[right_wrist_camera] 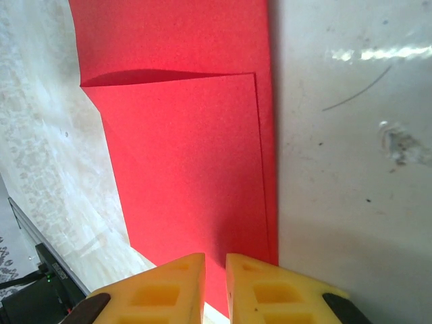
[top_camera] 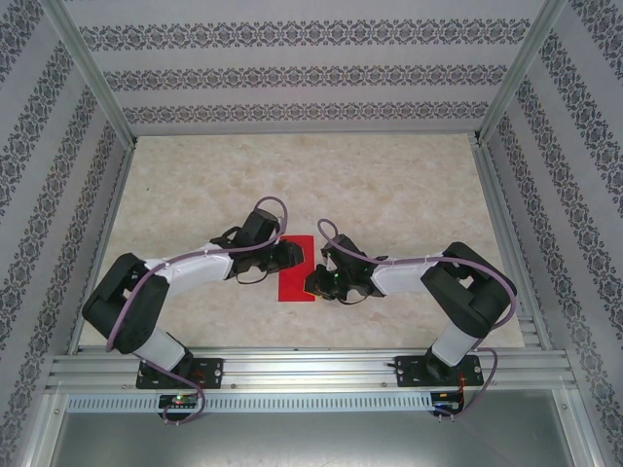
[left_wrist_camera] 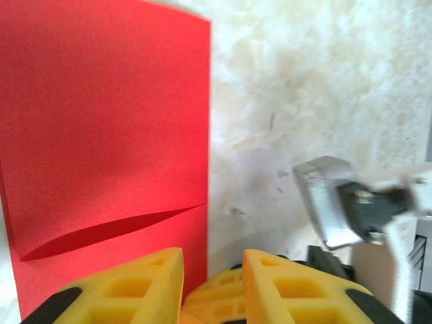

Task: Fold a paper plane with a square sheet of paper (pick it up from the middle)
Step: Fold the triangle a second time at the center of the table, then turn over the paper at the center of the table.

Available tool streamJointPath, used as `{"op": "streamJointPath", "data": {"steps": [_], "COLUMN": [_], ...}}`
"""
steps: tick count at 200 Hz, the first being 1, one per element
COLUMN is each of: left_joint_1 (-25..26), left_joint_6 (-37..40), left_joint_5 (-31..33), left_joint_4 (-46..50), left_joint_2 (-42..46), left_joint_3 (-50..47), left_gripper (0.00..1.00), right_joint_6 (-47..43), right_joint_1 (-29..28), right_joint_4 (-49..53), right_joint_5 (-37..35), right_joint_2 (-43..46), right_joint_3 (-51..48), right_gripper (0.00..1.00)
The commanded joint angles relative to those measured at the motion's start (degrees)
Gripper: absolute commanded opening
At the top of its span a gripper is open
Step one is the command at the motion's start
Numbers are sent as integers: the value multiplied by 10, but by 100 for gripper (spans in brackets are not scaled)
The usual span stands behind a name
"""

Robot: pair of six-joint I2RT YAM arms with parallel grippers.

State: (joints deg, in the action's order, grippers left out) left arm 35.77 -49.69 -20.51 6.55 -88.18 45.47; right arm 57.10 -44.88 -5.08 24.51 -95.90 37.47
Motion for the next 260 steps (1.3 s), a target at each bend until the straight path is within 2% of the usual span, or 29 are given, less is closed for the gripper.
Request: {"op": "streamJointPath", "data": {"steps": [1, 47, 106, 117, 125, 136, 152, 174, 237, 260], "left_joint_1": [2, 2, 2, 2, 2, 2, 2, 2, 2, 2], "left_joint_6": [15, 13, 22, 28, 32, 36, 40, 40, 36, 37], "left_joint_5": [11, 43, 89, 88, 85, 82, 81, 73, 55, 54], "left_joint_4": [33, 29, 49, 51, 51, 55, 55, 44, 38, 40], "left_joint_2": [0, -49, -72, -74, -75, -73, -65, -56, -53, -52], "left_joint_3": [-3, -15, -13, -10, -8, -6, -9, -16, -9, -8], "left_gripper": [28, 20, 18, 18, 18, 18, 18, 18, 19, 19], "right_joint_6": [-15, -45, -75, -80, -83, -87, -86, -83, -69, -62], "right_joint_1": [-2, -2, 23, 32, 36, 43, 48, 50, 50, 48], "right_joint_4": [34, 79, 136, 142, 145, 149, 129, 98, 58, 36], "right_joint_5": [-13, -11, -49, -58, -63, -72, -72, -39, -15, -2], "right_joint_2": [-9, 8, 54, 53, 51, 47, 43, 20, -33, -37], "right_joint_3": [7, 49, 69, 70, 71, 72, 69, 77, 89, 81], "right_gripper": [18, 19, 19, 21, 26, 27, 31, 33, 35, 32]}}
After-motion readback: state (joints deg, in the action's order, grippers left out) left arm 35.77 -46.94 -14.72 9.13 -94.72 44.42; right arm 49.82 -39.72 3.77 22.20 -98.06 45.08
